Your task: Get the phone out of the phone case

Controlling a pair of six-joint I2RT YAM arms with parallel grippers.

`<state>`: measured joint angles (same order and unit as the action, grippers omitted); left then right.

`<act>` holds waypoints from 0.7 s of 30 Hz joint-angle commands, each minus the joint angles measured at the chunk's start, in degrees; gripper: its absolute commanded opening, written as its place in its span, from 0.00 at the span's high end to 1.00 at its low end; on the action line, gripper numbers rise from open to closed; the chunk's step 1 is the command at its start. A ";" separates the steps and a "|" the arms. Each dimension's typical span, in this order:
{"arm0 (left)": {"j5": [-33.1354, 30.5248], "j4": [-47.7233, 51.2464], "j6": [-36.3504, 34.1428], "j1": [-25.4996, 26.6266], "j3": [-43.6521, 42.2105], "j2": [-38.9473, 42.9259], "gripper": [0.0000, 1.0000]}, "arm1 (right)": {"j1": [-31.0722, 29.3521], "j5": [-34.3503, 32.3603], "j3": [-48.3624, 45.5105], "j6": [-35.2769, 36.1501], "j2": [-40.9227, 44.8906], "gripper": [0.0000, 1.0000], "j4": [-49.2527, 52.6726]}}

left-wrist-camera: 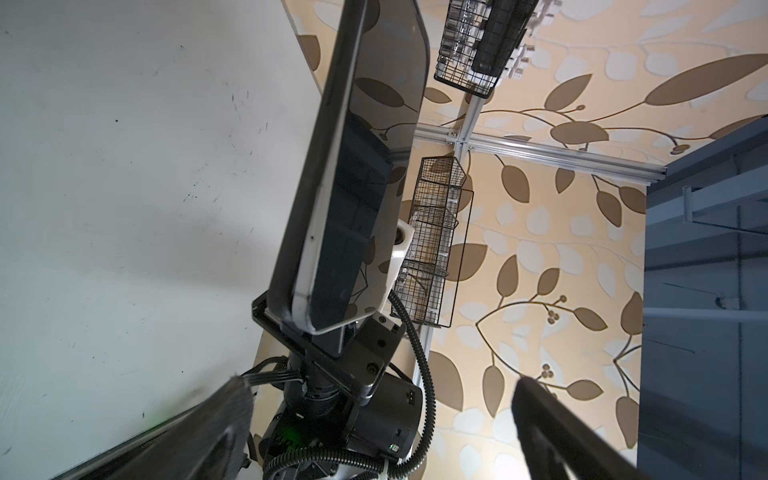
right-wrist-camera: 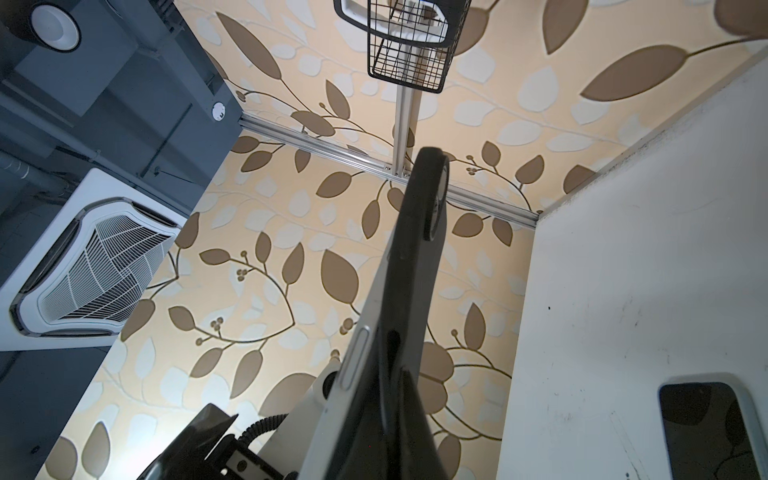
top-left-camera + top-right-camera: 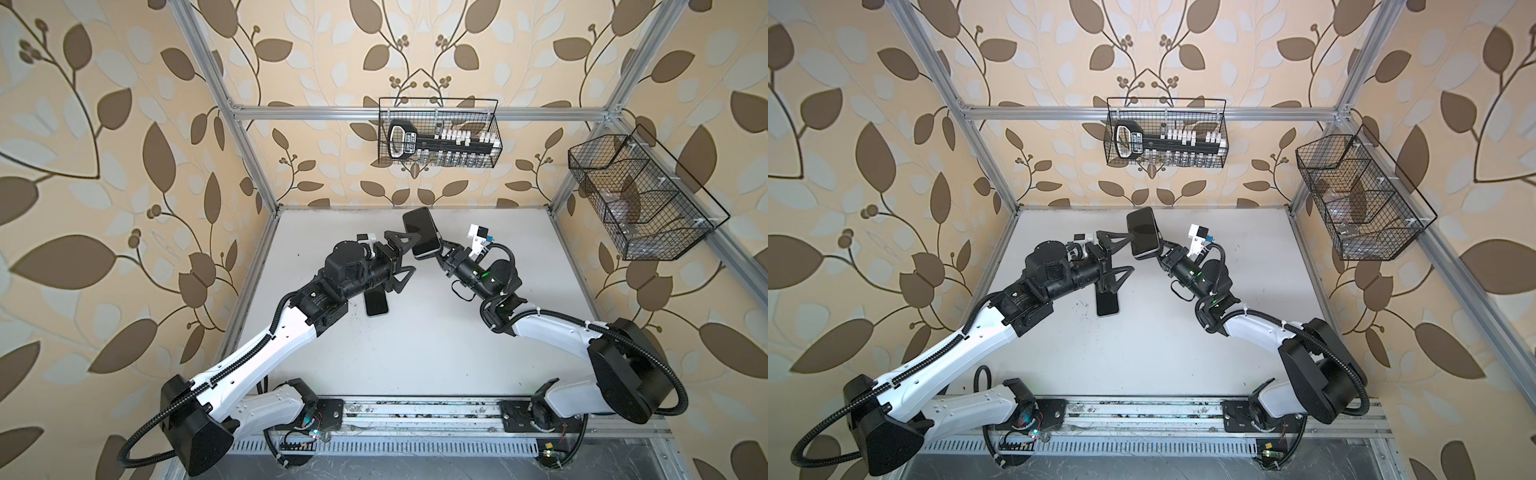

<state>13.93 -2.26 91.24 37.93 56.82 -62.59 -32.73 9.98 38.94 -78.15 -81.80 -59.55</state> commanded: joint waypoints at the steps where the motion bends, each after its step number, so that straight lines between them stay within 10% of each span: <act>1: -2.50 -1.34 -1.53 0.64 2.51 1.06 0.01 | -0.25 -0.97 -0.09 -1.12 2.42 1.00 -5.92; 21: -3.08 -7.50 -0.77 2.76 2.95 -0.10 0.01 | -1.39 -2.32 -0.22 -2.13 -0.46 1.00 -9.55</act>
<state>11.44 -4.14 91.05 40.21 56.86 -62.61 -33.58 8.54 38.57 -78.43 -81.93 -62.39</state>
